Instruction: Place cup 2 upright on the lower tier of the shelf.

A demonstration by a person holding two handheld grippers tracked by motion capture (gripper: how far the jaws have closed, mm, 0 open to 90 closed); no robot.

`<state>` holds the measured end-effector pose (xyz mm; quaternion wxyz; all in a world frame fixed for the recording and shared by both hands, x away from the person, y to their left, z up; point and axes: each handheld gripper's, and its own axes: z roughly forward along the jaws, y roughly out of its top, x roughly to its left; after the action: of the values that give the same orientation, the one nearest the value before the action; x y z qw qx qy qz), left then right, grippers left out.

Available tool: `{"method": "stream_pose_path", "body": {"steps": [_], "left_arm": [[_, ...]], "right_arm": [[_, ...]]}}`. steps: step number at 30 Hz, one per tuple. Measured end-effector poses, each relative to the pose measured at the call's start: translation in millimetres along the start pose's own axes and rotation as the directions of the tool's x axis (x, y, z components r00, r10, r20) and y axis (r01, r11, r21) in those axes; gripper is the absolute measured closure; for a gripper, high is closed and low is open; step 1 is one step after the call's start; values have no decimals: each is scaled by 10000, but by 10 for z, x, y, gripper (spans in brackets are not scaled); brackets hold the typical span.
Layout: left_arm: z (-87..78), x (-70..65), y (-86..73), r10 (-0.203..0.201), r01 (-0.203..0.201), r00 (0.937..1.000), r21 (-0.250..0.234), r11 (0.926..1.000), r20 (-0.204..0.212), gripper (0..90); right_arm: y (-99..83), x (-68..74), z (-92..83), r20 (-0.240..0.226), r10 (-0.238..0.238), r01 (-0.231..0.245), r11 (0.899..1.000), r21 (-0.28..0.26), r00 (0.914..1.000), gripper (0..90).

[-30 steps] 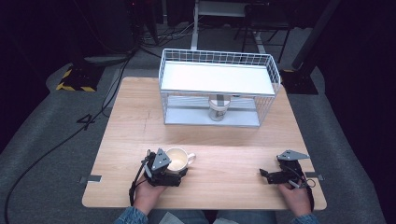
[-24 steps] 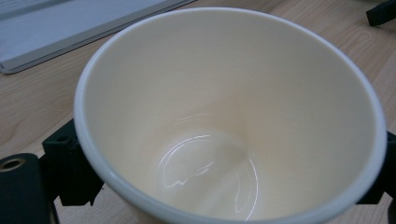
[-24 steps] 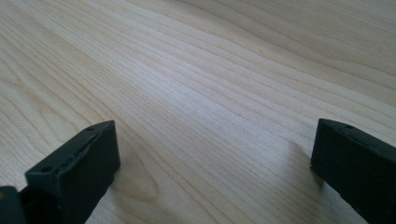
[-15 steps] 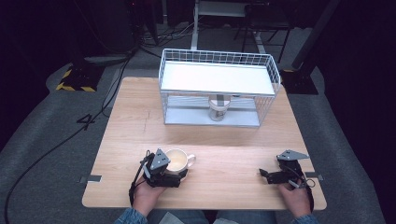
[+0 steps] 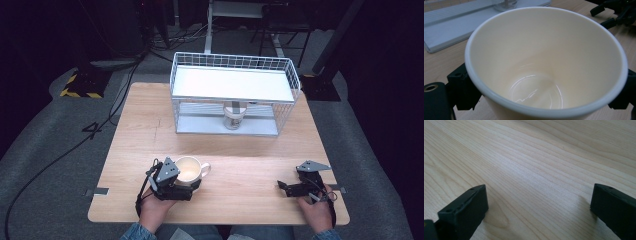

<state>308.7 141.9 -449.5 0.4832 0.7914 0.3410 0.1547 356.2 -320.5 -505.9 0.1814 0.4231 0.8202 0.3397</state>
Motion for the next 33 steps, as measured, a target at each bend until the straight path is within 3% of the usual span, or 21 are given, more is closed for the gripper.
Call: {"method": "stream_pose_path", "body": {"steps": [9, 13, 24, 33], "left_arm": [[-79, -14, 263, 263, -263, 9997, -40, 9996, -20, 91], [-119, -16, 417, 246, -245, 9997, -163, 9996, 79, 91], [-183, 18, 885, 733, -725, 9972, -516, 9960, 140, 92], [-184, 28, 1079, 737, -721, 9971, -739, 9947, 193, 92]], "right_arm": [[0, 0, 0, 2, 1, -1, 10000, -1, 10000, 16], [2, 2, 2, 21, 14, -14, 10000, 0, 10000, 16], [3, 6, 4, 37, 31, -31, 10000, -5, 10000, 16], [3, 7, 4, 38, 33, -33, 10000, -5, 10000, 16]]}}
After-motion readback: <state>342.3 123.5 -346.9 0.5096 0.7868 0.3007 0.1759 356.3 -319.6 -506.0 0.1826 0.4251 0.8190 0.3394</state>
